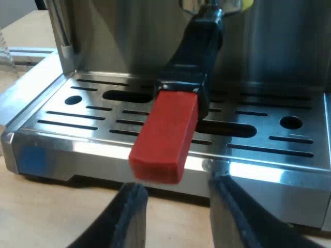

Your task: Grind coffee beans and then tamp

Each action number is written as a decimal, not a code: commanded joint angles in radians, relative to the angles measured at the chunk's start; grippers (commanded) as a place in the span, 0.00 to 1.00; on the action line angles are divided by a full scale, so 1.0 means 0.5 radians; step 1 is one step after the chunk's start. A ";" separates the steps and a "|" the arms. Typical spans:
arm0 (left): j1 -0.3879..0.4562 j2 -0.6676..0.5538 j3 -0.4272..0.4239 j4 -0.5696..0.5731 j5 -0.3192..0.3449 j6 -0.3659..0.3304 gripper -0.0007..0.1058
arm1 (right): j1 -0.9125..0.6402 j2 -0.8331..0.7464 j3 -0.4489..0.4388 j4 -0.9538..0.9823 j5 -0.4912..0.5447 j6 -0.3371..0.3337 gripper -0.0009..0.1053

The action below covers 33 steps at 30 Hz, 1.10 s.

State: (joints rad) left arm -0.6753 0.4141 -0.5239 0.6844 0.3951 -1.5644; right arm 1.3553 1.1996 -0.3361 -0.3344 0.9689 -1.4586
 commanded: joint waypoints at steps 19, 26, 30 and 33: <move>-0.009 -0.006 -0.007 -0.016 0.010 0.008 0.74 | 0.416 -0.442 -0.077 0.049 0.448 -0.014 0.53; -0.009 -0.006 -0.007 -0.016 0.010 0.008 0.74 | 0.416 -0.498 -0.272 0.072 0.492 -0.287 0.54; -0.009 -0.006 -0.007 -0.016 0.010 0.008 0.74 | 0.416 -0.498 -0.431 0.314 0.492 -0.274 0.62; -0.009 -0.006 -0.007 -0.016 0.010 0.008 0.74 | 0.416 -0.494 -0.582 0.633 0.492 -0.208 0.63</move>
State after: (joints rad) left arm -0.6753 0.4141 -0.5239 0.6844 0.3951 -1.5644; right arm 1.5610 0.9602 -0.5891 -0.1099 1.2091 -1.5754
